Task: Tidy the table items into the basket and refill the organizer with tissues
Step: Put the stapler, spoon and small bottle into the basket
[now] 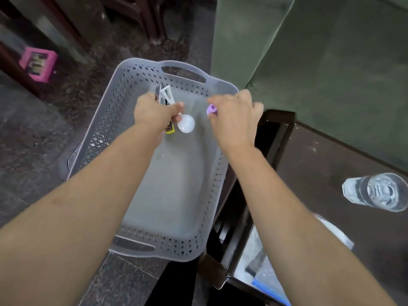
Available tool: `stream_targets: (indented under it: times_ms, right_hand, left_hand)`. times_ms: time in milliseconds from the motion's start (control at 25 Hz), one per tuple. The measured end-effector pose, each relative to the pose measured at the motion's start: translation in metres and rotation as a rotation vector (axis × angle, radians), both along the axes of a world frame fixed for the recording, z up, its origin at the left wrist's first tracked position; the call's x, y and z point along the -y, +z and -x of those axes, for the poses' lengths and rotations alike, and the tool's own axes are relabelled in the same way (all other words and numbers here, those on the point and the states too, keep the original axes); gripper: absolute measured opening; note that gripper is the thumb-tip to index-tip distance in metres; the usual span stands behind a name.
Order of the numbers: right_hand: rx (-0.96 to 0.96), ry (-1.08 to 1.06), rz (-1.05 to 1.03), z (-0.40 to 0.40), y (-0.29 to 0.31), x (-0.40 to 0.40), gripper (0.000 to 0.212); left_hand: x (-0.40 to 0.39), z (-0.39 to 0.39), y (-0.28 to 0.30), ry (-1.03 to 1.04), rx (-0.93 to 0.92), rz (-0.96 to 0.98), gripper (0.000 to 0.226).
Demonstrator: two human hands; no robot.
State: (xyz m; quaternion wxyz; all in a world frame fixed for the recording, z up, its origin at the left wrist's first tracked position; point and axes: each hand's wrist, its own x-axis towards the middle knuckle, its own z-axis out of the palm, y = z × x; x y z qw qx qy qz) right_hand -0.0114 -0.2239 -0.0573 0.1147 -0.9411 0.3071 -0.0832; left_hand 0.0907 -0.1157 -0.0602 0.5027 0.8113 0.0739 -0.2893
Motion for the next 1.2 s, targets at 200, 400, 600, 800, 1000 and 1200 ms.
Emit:
stream_targets:
  times_ms: [200, 400, 600, 800, 1000, 1200]
  right_hand:
    - [-0.241, 0.081, 0.147, -0.023, -0.005, 0.009, 0.019]
    - [-0.242, 0.093, 0.145, -0.022, -0.003, 0.010, 0.026]
    - [-0.104, 0.038, 0.018, -0.021, -0.009, 0.013, 0.049]
    - [0.022, 0.011, -0.162, -0.018, -0.004, 0.013, 0.056]
    - [0.034, 0.027, -0.188, -0.018, -0.005, 0.013, 0.063]
    - [0.086, -0.006, -0.213, -0.018, -0.005, 0.012, 0.063]
  left_hand:
    - [0.008, -0.015, -0.008, -0.056, -0.066, 0.032, 0.027]
    - [0.022, -0.020, -0.009, -0.078, -0.137, 0.087, 0.031]
    - [0.017, -0.015, -0.020, 0.168, -0.030, 0.074, 0.030]
    - [0.014, 0.015, -0.018, -0.268, 0.252, -0.268, 0.044]
    - [0.020, 0.030, -0.023, -0.410, 0.356, -0.287, 0.058]
    - [0.018, 0.026, -0.026, -0.522, 0.414, -0.264, 0.034]
